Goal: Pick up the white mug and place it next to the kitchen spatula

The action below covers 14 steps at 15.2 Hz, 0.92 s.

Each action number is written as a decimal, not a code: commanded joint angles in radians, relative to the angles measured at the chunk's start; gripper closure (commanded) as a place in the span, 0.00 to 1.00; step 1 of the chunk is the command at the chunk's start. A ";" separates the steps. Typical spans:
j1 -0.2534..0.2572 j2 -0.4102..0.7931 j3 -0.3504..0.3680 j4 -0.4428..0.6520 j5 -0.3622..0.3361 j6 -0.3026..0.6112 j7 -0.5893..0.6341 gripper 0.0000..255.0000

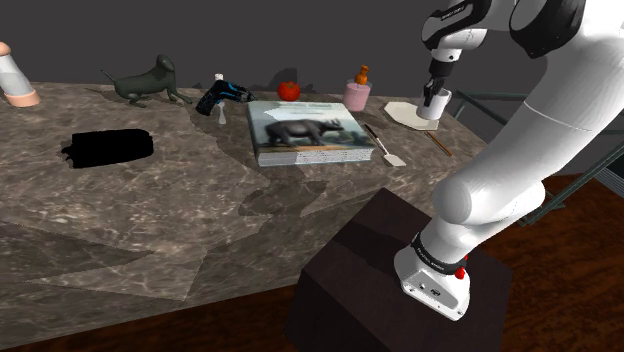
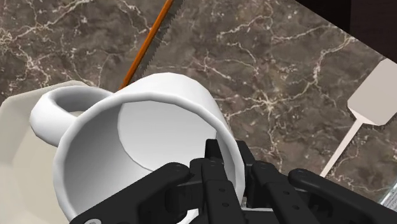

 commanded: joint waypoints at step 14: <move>-0.009 0.085 -0.002 -0.112 0.023 0.192 0.004 1.00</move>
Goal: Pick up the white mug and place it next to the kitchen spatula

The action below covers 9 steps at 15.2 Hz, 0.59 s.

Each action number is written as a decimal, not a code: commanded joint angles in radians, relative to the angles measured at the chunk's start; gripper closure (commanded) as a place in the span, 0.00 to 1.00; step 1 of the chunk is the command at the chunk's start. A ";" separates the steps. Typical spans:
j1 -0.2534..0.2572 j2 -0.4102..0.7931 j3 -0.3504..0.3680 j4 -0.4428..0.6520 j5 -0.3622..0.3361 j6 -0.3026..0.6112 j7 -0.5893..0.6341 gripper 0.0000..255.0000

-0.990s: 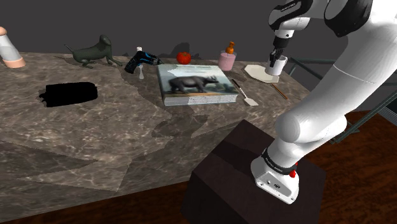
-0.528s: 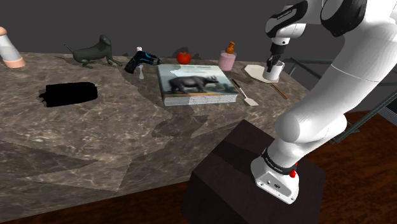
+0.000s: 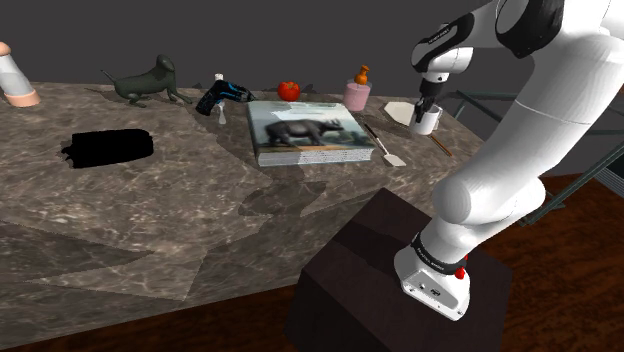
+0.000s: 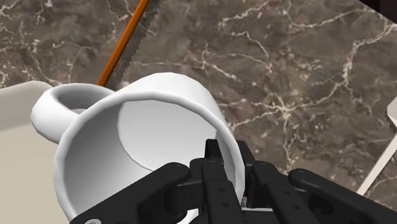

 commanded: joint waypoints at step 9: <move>-0.004 0.035 0.002 -0.028 0.012 0.062 -0.001 1.00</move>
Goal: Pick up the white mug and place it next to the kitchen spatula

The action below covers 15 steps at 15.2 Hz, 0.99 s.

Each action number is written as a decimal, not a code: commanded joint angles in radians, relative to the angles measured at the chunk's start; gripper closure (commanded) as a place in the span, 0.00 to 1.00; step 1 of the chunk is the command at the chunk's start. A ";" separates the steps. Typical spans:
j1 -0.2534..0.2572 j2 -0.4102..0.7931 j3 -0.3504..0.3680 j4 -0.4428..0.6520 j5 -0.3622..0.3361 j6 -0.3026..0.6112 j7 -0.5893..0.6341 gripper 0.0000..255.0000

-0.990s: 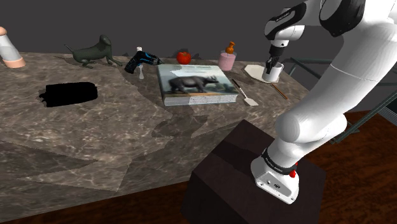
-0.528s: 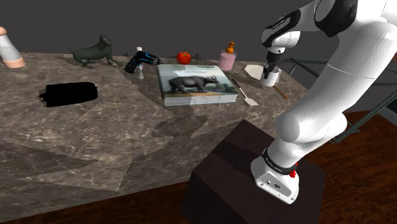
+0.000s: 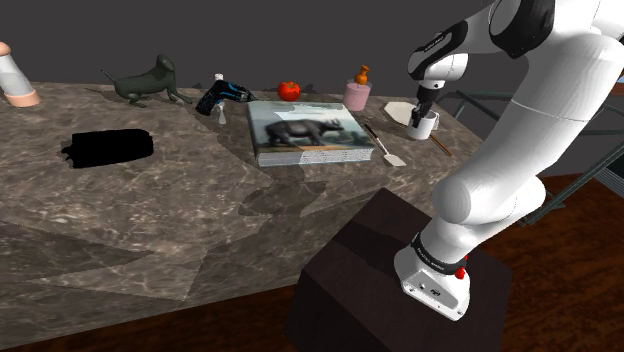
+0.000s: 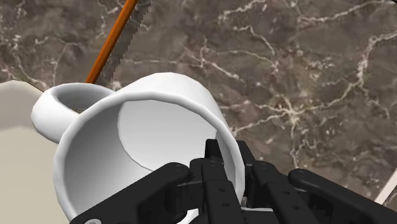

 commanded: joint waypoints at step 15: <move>0.015 -0.066 0.004 0.057 -0.021 -0.121 0.016 0.00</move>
